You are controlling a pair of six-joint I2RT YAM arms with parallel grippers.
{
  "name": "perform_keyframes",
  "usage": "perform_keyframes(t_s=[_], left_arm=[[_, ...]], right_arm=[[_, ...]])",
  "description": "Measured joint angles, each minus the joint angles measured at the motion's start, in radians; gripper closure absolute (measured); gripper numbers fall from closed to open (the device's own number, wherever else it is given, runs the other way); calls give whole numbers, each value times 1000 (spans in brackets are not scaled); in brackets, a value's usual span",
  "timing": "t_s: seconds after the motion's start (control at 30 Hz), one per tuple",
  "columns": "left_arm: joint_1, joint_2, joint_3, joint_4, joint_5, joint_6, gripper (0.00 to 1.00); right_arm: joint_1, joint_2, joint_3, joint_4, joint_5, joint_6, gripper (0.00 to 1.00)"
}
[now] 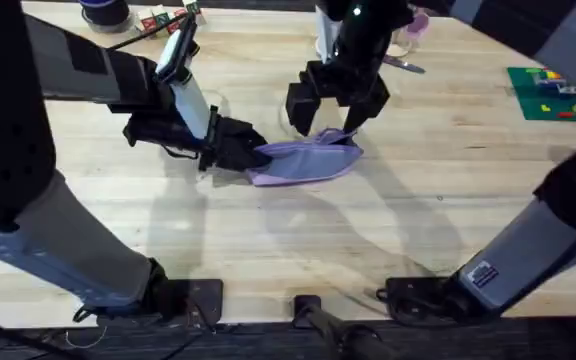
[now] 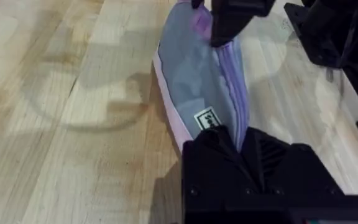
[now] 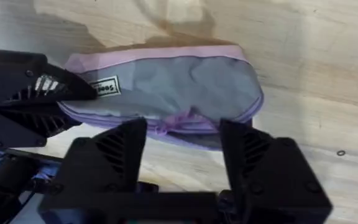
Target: Unzip the bag, pick up the pens from the table one at a time and place them inside, then zip the bag closed.
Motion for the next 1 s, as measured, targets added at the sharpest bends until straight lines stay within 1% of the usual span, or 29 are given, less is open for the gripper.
perform_keyframes(t_s=[0.07,0.23,0.27,0.3,0.33,0.37,0.43,1.0], left_arm=[[0,0,0,0,0,0,958],[0,0,0,0,0,0,959],[0,0,0,0,0,0,959],[0,0,0,0,0,0,959],[0,0,0,0,0,0,959],[0,0,0,0,0,0,959],[0,0,0,0,0,0,959],[0,0,0,0,0,0,959]], right_arm=[[0,0,0,0,-1,0,344],[2,0,0,-11,-4,-4,634],[3,0,0,-13,-4,-6,739],[3,0,0,-15,-4,-8,875],[4,0,0,-16,-4,-6,943],[4,0,0,-15,-4,-7,964],[4,0,0,-16,-4,-7,970],[4,0,0,-16,-4,-7,971]])
